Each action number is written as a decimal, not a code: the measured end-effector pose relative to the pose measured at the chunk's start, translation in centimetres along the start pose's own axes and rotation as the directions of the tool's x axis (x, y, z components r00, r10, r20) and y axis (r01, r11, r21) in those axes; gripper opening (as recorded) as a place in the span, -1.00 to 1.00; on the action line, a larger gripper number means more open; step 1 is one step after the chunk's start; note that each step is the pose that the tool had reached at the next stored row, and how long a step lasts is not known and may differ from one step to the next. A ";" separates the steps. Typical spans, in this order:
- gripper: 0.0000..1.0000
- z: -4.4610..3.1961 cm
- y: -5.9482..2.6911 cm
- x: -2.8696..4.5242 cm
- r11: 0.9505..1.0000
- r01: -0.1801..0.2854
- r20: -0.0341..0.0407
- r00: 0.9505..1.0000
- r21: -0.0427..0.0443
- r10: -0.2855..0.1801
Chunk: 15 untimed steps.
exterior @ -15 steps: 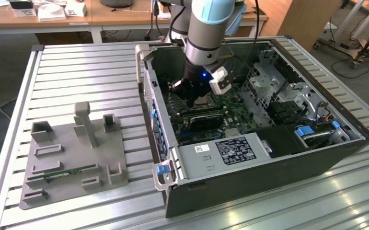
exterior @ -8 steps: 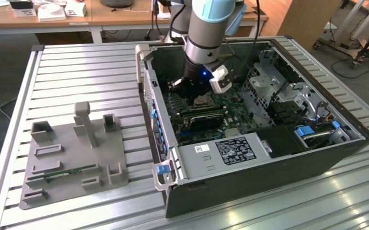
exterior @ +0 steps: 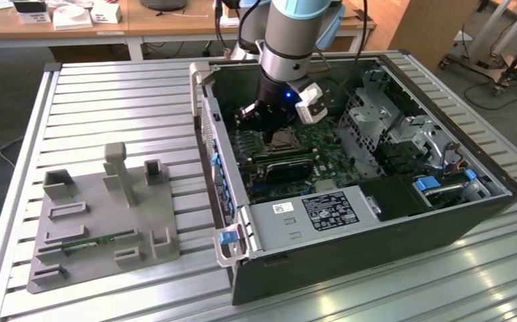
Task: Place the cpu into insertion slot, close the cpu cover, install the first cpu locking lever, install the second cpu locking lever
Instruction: 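Install the second cpu locking lever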
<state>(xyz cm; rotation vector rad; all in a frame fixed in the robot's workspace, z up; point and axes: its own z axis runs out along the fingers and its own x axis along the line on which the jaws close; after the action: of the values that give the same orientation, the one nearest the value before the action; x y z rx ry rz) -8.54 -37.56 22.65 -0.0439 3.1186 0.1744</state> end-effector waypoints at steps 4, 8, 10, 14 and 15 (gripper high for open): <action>-0.80 0.00 0.00 0.00 1.000 0.000 0.000 1.000 0.000 0.000; -0.80 0.01 0.08 -0.03 1.000 0.000 0.000 1.000 0.000 0.000; -0.80 0.01 0.18 -0.04 1.000 0.000 0.000 1.000 0.000 0.000; -0.80 0.03 0.48 -0.19 1.000 0.000 0.000 1.000 -0.001 0.000; -0.80 -0.02 0.51 -0.25 1.000 0.000 0.000 1.000 -0.001 0.000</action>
<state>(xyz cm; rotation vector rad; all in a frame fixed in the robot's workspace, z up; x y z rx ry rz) -8.31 -37.05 22.73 -0.0441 3.1186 0.1752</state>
